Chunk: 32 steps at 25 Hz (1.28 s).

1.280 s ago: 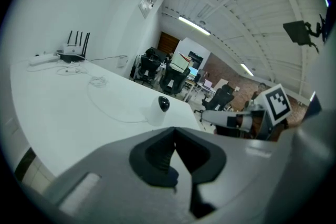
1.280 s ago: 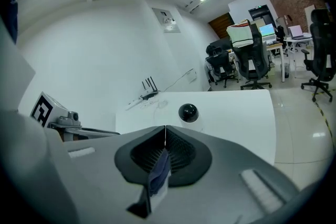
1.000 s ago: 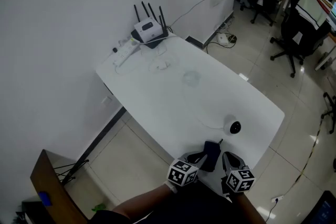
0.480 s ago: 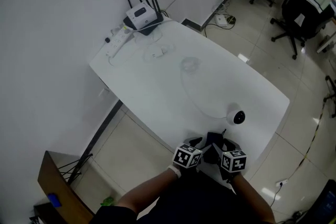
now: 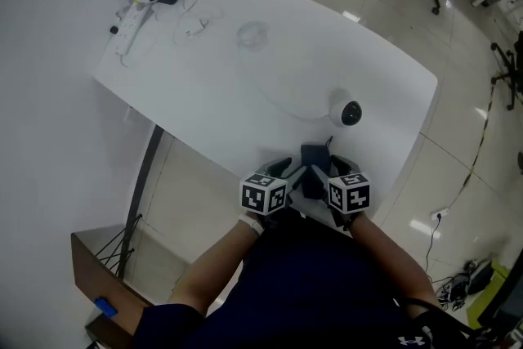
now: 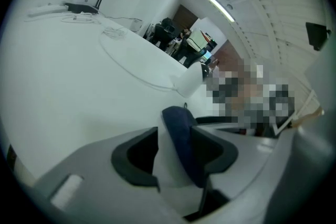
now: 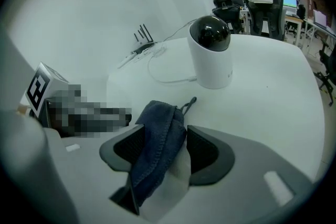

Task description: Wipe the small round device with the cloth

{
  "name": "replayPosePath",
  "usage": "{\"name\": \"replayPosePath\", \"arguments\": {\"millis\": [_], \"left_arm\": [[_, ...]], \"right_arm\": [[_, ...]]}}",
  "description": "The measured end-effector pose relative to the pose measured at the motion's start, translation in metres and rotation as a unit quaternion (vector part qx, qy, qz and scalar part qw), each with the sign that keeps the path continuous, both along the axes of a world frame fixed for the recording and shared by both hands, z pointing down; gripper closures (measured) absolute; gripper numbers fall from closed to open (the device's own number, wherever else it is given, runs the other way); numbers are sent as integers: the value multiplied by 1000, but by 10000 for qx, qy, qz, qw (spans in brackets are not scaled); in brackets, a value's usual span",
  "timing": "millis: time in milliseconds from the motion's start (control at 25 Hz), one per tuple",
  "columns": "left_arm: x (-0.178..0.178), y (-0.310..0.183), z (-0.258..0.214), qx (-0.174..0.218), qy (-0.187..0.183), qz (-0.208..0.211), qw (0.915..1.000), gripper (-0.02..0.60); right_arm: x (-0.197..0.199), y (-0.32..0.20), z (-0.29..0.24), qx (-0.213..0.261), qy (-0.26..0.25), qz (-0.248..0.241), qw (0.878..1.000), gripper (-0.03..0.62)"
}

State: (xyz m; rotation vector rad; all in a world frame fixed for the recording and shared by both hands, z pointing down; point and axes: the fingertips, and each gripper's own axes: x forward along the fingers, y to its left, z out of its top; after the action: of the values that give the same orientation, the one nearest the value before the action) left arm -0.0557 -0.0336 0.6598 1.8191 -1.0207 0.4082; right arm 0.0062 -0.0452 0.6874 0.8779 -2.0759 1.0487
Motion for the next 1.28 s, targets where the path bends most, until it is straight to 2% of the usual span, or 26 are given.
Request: {"name": "replayPosePath", "arguments": {"millis": [160,320,400,520,600,720,840,960,1040,1160,1240,1280], "left_arm": [[4,7,6,-199,243,-53,9995,384],[7,14,10,-306,291,45,9991,388],[8,16,11,-324,352,77,9988,390],[8,19,11,-371,525,49,9979,390],[8,20,12,-371,623,67,9973,390],[9,16,9,-149,749,235,9968,390],[12,4,1,187,1105,352,9931,373],[21,-9,-10,344,1700,514,9835,364],[33,-8,-23,378,2096,750,9742,356],[54,-10,-58,498,2903,1091,9494,362],[64,-18,-79,620,3332,1270,9322,407],[69,-23,-87,688,3414,1366,9274,442]], "right_arm": [[2,7,4,-52,-19,14,10000,338],[3,10,7,-47,224,-234,9995,366],[-2,15,8,-165,164,-374,9990,461],[-10,20,10,-282,68,-467,9985,499],[-13,20,9,-501,-269,-287,9980,514],[-14,13,-3,-844,-1138,338,9893,530],[-6,-2,-23,-671,-1646,742,9813,531],[-2,-15,-47,-409,-2170,877,9714,531],[3,-14,-66,-293,-2551,939,9619,531],[13,-14,-94,-141,-3023,1040,9474,531],[20,-19,-108,-36,-3260,1190,9379,530],[25,-23,-114,31,-3367,1293,9327,530]]}}
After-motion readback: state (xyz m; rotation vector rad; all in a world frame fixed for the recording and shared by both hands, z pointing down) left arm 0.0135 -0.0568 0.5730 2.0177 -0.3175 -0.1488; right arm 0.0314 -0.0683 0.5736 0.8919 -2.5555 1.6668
